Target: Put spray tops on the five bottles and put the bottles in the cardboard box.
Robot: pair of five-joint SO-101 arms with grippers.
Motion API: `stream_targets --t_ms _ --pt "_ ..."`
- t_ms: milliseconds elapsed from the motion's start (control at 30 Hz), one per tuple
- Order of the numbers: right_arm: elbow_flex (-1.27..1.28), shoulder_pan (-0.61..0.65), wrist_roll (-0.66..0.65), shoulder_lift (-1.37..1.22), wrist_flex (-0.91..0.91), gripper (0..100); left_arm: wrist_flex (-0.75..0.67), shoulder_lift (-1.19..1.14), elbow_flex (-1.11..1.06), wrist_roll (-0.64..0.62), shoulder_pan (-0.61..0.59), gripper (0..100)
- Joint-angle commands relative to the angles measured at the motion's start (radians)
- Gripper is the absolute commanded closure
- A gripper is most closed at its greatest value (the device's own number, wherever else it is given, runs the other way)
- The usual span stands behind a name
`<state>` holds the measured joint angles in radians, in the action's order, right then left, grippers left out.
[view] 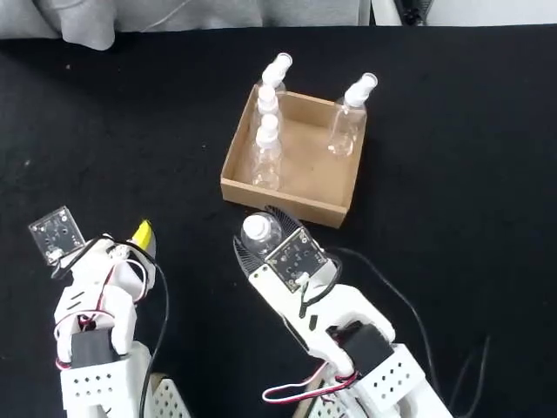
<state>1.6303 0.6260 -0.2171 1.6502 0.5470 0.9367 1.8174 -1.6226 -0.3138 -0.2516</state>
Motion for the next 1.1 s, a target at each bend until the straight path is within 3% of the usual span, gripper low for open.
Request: stream_targets --t_ms 0,400,533,700,1067 --pt "-0.022 -0.002 0.009 0.015 -0.009 86.4 -0.026 0.009 0.012 0.011 0.001 79" --pt "-0.081 -0.114 0.009 0.015 0.009 86.4 -0.026 0.009 0.008 0.011 0.002 79" --pt "-0.125 -0.117 0.009 0.015 0.071 86.4 -0.043 0.009 -0.01 0.012 0.004 79" --pt "-0.185 -0.117 0.009 0.015 0.153 86.4 -0.184 0.006 -0.079 0.012 0.001 79" --pt "-0.266 -0.117 0.011 0.015 0.239 86.4 -0.184 0.006 -0.077 0.012 0.001 79"
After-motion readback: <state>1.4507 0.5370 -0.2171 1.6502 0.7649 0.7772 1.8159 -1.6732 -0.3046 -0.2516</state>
